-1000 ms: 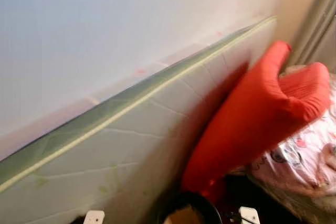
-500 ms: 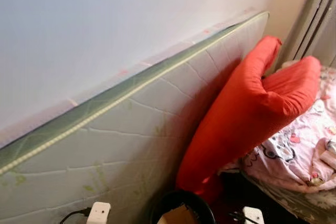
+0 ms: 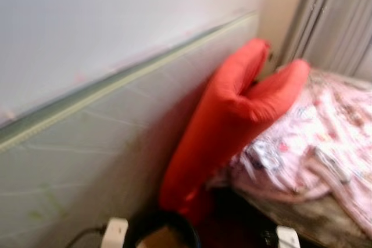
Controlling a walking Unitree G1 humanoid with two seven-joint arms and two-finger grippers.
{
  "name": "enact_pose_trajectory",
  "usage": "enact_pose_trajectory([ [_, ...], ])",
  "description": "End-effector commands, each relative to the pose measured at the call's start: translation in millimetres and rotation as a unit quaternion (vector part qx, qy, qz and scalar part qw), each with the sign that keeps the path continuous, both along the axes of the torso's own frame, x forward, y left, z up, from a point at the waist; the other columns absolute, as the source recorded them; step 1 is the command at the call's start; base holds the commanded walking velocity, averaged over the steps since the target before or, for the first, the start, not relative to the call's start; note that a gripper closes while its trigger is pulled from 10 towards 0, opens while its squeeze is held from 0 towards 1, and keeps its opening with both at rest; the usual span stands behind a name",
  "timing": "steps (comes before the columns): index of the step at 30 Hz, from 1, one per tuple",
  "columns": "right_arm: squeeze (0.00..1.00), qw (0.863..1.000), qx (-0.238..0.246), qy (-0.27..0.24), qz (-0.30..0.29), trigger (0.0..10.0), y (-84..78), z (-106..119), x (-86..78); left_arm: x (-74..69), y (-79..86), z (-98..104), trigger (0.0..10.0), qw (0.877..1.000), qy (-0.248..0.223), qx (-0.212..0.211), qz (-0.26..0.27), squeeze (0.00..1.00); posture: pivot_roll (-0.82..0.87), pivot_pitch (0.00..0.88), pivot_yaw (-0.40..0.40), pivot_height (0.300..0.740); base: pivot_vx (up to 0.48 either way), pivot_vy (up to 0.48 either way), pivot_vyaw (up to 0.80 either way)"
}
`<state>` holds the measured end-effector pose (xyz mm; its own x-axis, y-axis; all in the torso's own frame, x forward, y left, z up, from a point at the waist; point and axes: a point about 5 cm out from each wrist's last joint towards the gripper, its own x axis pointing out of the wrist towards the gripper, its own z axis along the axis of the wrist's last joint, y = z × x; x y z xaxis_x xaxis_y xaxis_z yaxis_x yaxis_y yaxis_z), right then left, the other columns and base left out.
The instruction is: Clean up the room
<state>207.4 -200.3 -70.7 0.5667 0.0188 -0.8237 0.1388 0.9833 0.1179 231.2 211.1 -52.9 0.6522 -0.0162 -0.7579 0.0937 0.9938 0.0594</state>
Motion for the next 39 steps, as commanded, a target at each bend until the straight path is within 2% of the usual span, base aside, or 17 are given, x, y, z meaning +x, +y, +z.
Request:
enact_pose_trajectory([
  [1, 0.00, 1.000, 0.009, 0.000, 0.002, 10.0, 7.4, -0.8, 0.7, -6.0, 8.0, -2.4, 10.0, 1.000, 0.011, 0.008, 0.007, 0.00, 0.03, 0.000, -0.022, 0.740, 0.000, -0.322, 0.00],
  [21, 0.00, 1.000, 0.013, -0.004, -0.001, 10.0, 8.7, -0.7, 1.1, -6.3, 8.7, -2.5, 10.0, 1.000, 0.014, 0.010, 0.006, 0.00, 0.03, 0.000, -0.019, 0.740, 0.000, -0.323, 0.00],
  [39, 0.00, 1.000, 0.013, -0.005, -0.003, 10.0, 8.6, -0.8, 0.8, -7.2, 8.3, -3.0, 10.0, 1.000, 0.010, -0.001, 0.019, 0.00, 0.03, 0.000, -0.020, 0.740, 0.000, 0.000, 0.00],
])
